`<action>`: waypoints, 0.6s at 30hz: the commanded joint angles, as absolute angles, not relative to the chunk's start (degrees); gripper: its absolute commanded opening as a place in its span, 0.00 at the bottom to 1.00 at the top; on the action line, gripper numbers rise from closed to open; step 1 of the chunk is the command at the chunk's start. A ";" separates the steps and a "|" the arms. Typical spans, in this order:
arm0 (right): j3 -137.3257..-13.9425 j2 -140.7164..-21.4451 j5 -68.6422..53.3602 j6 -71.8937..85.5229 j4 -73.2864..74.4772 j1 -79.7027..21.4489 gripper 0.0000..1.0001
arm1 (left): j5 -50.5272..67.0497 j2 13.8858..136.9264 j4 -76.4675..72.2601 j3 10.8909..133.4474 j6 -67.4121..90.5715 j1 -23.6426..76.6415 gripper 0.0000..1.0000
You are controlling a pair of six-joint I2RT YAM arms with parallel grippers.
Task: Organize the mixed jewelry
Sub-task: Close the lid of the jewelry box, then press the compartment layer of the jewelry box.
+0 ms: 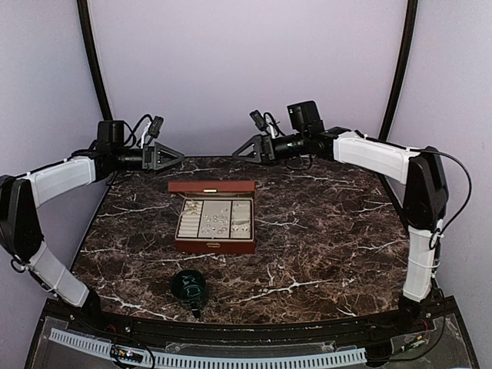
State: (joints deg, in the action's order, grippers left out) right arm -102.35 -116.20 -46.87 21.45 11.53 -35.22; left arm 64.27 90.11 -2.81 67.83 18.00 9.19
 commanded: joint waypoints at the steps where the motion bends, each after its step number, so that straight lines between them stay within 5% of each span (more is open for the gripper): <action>1: -95.00 -107.52 -43.57 20.41 7.76 -37.13 0.97 | 58.98 79.51 2.77 59.93 14.96 9.32 0.84; 6: -85.59 -101.03 -31.67 28.32 8.07 -39.15 0.97 | 39.70 69.97 6.50 49.83 23.24 9.53 0.84; 12: -77.42 -99.11 -18.47 40.08 16.49 -42.30 0.97 | 34.32 65.03 5.09 37.22 33.30 11.41 0.84; 18: -68.02 -99.56 -20.35 46.82 10.37 -44.46 0.94 | 35.53 65.72 3.47 31.47 35.06 12.53 0.84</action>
